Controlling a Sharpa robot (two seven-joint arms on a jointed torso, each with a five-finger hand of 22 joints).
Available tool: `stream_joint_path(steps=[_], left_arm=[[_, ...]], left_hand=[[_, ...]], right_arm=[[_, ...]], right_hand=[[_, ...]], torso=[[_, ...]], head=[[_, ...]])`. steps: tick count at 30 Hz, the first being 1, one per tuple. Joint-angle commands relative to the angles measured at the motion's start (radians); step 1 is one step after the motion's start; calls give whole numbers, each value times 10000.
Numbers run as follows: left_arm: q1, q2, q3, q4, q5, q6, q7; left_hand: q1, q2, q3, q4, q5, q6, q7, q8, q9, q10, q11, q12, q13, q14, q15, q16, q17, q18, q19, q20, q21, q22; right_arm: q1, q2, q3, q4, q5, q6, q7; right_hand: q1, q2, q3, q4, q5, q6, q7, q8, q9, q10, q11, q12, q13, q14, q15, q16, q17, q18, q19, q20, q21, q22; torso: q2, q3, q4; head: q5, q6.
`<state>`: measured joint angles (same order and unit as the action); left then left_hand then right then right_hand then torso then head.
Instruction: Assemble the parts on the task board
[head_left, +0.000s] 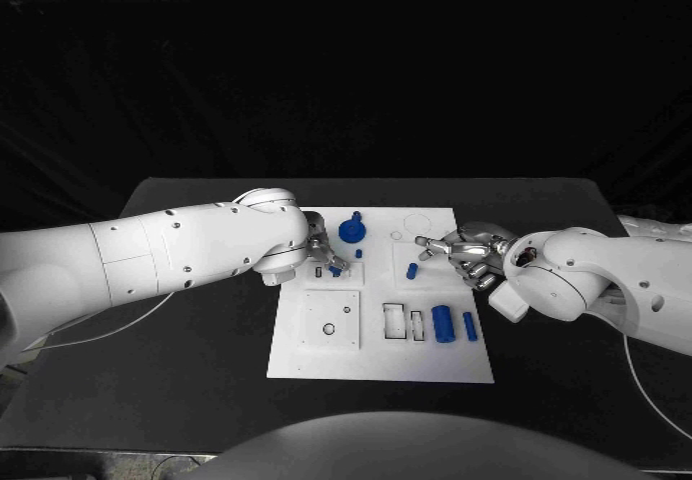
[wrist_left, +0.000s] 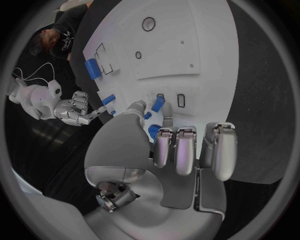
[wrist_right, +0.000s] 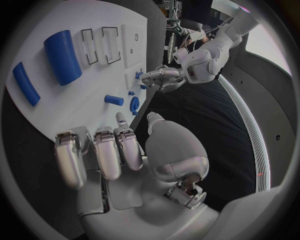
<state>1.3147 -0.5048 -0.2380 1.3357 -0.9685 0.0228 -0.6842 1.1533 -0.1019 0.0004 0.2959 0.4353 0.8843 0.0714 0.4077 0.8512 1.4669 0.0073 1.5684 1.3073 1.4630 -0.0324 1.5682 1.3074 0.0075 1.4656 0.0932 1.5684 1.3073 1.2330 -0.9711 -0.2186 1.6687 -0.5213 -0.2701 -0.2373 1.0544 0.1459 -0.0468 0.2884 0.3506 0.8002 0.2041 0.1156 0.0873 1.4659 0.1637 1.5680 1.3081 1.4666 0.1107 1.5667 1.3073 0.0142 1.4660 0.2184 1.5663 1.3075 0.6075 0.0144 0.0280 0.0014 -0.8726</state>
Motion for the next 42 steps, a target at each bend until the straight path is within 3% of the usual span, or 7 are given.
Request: stream_joint_path(steps=[1, 10, 19, 23, 31, 42], left_arm=[[-2, 8, 4, 25, 123, 260, -12], [-2, -11, 4, 30, 133, 292, -58], [-2, -30, 4, 44, 128, 236, -7], [-2, -34, 4, 45, 120, 173, 64], [-2, -47, 4, 68, 115, 30, 208], [-1, -115, 5, 114, 179, -192, 401]], left_hand=[[-114, 26, -102, -4, -44, 39, 8, -69, -49, 1038, 70, 24, 2635, 1078, 71, 26, 2634, -75, 1052, -6, 24, 2635], [423, 321, -2, -38, 39, 190, -64, -101, -241, 1038, 13, 24, 2635, 1078, 53, 26, 2634, -75, 1052, 13, 24, 2635], [1769, 412, 543, -119, 646, 370, -190, -62, -418, 1038, -99, 24, 2635, 1078, -33, 26, 2634, -75, 1052, -35, 24, 2635], [2473, 355, 993, -203, 1143, 429, -254, 20, -429, 1038, -161, 24, 2635, 1078, -75, 26, 2634, -75, 1052, -77, 24, 2635], [2806, 171, 1339, -132, 1249, 612, -354, 269, -310, 1038, -250, 24, 2635, 1078, -98, 26, 2634, -75, 1052, -109, 24, 2635], [2762, 104, 1446, -69, 1286, 736, -413, 418, -214, 1038, -304, 24, 2635, 1078, -103, 26, 2634, -75, 1052, -117, 24, 2635]], right_arm=[[-9, 0, -1, 6, -17, 137, 77], [-10, -1, -1, 4, -17, 144, 71], [-12, -3, -1, -3, -19, 125, 54], [-14, 4, -1, -8, -19, 118, 53], [-16, 14, -1, -15, -20, 116, 52], [-19, 8, -1, -19, -21, 121, 41]], right_hand=[[103, 13, -34, 2, 59, -80, 335, 58, 14, 1049, 60, 28, 2627, 1042, 47, 41, 2635, -142, 1048, 42, 45, 2633], [103, 13, -34, 2, 59, -80, 335, 58, 14, 1049, 60, 28, 2627, 1042, 47, 41, 2635, -142, 1048, 42, 45, 2633], [115, 19, -39, 1, 63, -83, 336, 61, 14, 1049, 61, 28, 2627, 1042, 48, 41, 2635, -142, 1048, 43, 45, 2633], [115, 19, -39, 1, 63, -83, 336, 61, 14, 1049, 61, 28, 2627, 1042, 48, 41, 2635, -142, 1048, 43, 45, 2633], [115, 19, -39, 1, 63, -83, 336, 61, 14, 1049, 61, 28, 2627, 1042, 48, 41, 2635, -142, 1048, 43, 45, 2633], [127, 29, -40, 0, 68, -84, 336, 66, 14, 1049, 61, 28, 2627, 1042, 48, 41, 2635, -142, 1048, 44, 45, 2633]], torso=[[-2, 3, 0], [2, -1, 3], [3, 2, -1], [-5, -2, -3], [0, 0, 1], [5, -3, 3]], head=[[11, 0], [23, 0], [24, 0], [33, 0], [26, 0], [-2, 0]])
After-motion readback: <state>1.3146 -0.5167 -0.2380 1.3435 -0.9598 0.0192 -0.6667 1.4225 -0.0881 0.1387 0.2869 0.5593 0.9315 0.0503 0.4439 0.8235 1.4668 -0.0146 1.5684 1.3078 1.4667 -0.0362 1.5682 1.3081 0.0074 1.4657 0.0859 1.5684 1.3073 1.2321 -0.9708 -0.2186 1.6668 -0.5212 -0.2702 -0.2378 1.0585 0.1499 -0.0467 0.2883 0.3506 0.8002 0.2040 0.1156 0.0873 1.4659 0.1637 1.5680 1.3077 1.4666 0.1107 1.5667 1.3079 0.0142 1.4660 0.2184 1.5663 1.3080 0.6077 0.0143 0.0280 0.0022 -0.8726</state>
